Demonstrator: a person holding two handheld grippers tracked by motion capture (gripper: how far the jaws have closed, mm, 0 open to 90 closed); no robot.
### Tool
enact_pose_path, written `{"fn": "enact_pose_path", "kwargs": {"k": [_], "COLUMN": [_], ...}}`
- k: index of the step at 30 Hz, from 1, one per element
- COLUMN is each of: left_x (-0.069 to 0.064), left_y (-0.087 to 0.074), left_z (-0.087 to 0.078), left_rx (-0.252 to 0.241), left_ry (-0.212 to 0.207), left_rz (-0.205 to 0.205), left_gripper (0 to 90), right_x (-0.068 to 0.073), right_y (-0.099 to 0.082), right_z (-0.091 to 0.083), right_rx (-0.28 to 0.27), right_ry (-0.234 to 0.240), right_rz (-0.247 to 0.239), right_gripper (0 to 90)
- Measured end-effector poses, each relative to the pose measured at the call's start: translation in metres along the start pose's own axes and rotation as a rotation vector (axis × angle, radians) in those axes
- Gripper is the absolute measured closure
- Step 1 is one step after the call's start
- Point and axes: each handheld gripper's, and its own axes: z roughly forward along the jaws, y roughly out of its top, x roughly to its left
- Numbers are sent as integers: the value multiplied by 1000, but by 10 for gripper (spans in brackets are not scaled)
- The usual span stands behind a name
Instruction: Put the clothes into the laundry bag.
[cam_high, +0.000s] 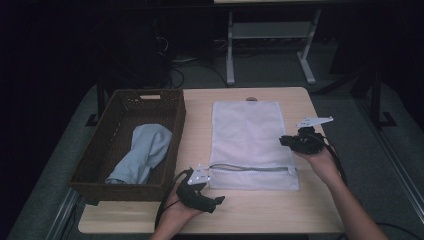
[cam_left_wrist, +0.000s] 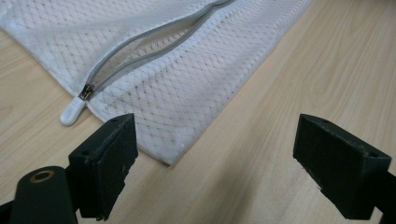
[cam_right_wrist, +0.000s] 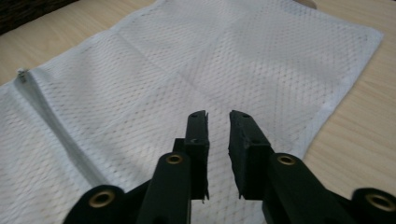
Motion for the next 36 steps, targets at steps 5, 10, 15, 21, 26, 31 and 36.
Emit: {"fn": "enact_pose_path", "kwargs": {"k": [5, 10, 15, 21, 26, 31, 36], "left_x": [1, 1, 1, 2, 2, 2, 2], "left_y": [0, -1, -1, -2, -2, -3, -2], "left_z": [0, 0, -1, -1, 0, 1, 1], "left_rx": [-1, 0, -1, 2, 9, 10, 12], "left_ry": [2, 1, 4, 5, 3, 2, 3], "left_rz": [0, 3, 2, 1, 3, 2, 3], "left_gripper": [132, 132, 132, 131, 131, 131, 132], "right_x": [-12, -20, -25, -28, -30, -33, -36], "right_y": [-5, -10, -16, -20, -22, -23, -24], "right_z": [12, 17, 22, 27, 29, 26, 24], "right_rx": [34, 62, 103, 152, 173, 181, 187], "right_ry": [-20, -35, -42, -58, -58, -70, -82], "right_rz": [25, 42, 56, 54, 62, 61, 65], "right_gripper": [881, 896, 897, 899, 900, 900, 900]}}
